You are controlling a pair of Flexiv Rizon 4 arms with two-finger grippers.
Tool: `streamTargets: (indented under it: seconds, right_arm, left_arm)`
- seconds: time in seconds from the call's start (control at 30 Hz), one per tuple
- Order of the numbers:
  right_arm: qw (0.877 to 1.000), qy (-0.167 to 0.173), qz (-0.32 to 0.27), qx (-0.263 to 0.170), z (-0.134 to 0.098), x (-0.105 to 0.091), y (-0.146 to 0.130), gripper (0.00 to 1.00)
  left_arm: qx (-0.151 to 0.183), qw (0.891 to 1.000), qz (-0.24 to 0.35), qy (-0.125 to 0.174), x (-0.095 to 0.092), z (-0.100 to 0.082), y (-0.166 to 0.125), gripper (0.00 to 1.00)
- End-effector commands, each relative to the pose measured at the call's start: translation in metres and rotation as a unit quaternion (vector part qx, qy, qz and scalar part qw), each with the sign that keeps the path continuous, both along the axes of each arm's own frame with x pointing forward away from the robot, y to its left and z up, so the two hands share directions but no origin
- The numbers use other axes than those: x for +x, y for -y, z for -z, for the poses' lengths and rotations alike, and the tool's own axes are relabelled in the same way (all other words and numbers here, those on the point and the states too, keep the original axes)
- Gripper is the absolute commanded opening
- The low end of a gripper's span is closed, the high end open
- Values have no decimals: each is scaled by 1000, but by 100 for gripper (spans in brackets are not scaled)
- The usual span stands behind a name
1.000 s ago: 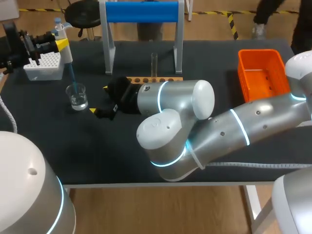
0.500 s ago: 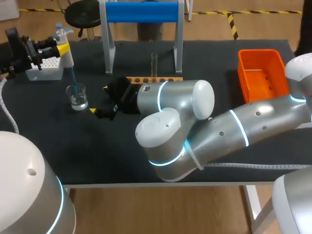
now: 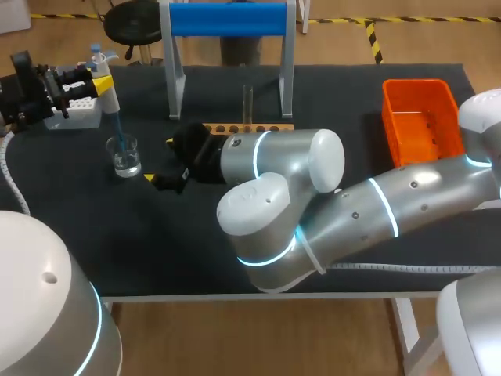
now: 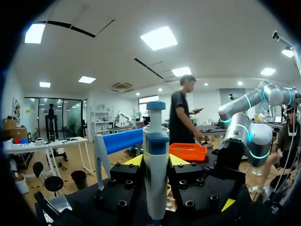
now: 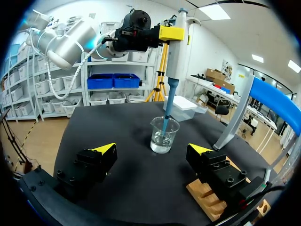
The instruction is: Invert the test tube, pick up the pipette, mount the tip to pipette, aspirate from beaker and dispense into the tube, eject the tip, return the pipette, and cap with the stopper.
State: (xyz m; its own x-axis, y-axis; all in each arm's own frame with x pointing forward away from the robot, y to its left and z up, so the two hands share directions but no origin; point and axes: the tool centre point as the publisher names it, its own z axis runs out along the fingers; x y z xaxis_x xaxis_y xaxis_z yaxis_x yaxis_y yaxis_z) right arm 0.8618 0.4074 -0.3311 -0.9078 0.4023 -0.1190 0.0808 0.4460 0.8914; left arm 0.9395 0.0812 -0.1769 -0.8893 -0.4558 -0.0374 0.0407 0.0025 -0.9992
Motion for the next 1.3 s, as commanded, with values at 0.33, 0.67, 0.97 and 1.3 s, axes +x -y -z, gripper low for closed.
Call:
streamTargets:
  seconds: [0.33,0.67,0.97,1.3]
  right_arm:
    - [1000,-1,0,-1,0,0,0,100]
    - [1000,-1,0,-1,0,0,0,100]
    - [1000,-1,0,-1,0,0,0,100]
    - [1000,-1,0,-1,0,0,0,100]
  left_arm:
    - [-7,1000,4,5,4,12,-3,0]
    - [-5,1000,4,5,5,16,-5,0]
    - [-1,1000,3,6,3,18,-5,0]
    - [-2,1000,5,5,3,18,-5,0]
